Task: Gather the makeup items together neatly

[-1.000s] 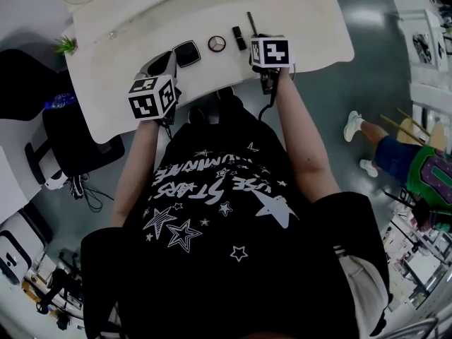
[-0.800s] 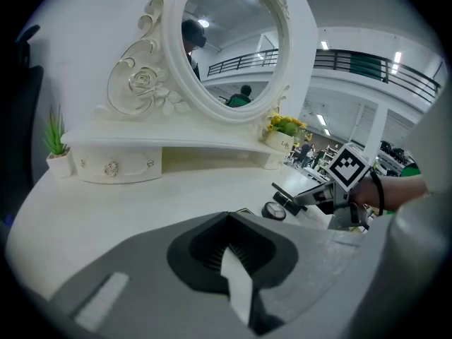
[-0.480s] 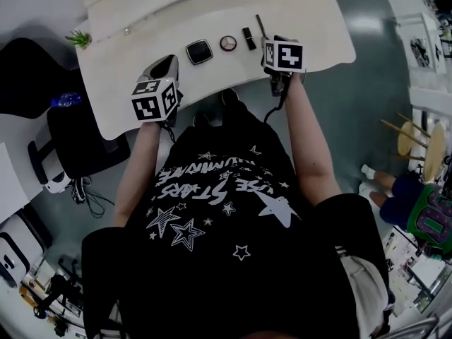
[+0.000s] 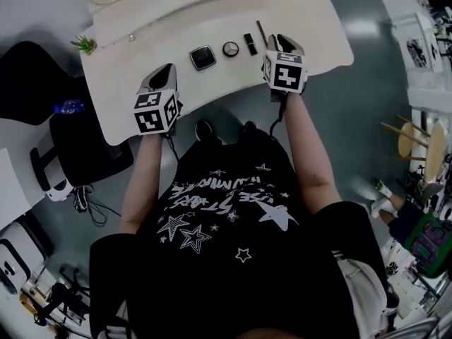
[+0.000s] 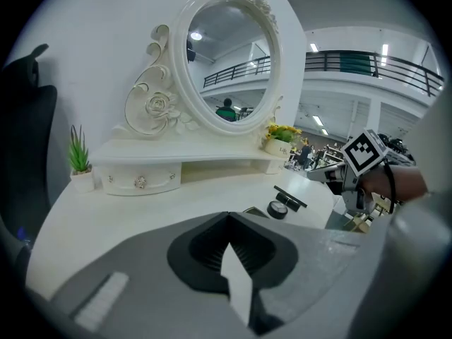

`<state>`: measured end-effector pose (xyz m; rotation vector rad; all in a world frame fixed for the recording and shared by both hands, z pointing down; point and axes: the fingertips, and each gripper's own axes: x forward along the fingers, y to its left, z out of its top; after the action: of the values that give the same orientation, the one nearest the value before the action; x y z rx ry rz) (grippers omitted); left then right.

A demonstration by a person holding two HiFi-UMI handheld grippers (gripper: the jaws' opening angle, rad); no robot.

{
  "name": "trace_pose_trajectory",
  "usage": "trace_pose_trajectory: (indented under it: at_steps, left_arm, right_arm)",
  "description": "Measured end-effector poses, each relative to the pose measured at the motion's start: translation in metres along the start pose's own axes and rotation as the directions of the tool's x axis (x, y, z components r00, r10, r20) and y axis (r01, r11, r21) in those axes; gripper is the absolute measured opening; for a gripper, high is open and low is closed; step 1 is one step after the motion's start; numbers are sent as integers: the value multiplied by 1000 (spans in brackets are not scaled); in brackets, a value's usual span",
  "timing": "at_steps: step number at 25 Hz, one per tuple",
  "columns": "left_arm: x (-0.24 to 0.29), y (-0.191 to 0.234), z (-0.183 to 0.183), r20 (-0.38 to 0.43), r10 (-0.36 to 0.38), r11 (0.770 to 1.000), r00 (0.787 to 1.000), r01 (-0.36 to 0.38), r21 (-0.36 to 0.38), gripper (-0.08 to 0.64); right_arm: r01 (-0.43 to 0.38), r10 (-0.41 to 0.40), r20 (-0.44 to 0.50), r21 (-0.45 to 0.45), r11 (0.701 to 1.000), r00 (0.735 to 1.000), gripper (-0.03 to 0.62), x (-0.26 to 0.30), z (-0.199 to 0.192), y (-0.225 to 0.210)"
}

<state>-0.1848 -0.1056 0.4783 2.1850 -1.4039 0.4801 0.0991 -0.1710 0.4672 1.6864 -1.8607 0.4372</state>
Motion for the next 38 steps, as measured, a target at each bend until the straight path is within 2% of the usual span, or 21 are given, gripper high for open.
trace_pose_trajectory:
  at_steps: [3,11,23,31,38]
  left_arm:
    - [-7,-8,-2,9,30,1000,999,-30,0,2]
    - [-20,-75,-4,38,117,992,992,-116,-47,2]
    - [-36,-168,-23,97,228,972,969,-221,-78,1]
    - [-66,-248,-65,99,287,956,953,-278,-98,2]
    - [-90,-308,-102,58,341,940,938,-341,-3,0]
  right_arm:
    - [-5,5,39,2,1000,999,29,-3,4,-1]
    - [-131,132,87,-24,991,987,28,-34,-1,-37]
    - [-292,315,141,-158,943,939,28,-83,-25,-73]
    - [-385,415,172,-185,904,893,28,-134,-67,-102]
    - [-417,444,177,-169,893,878,28,-178,-117,-133]
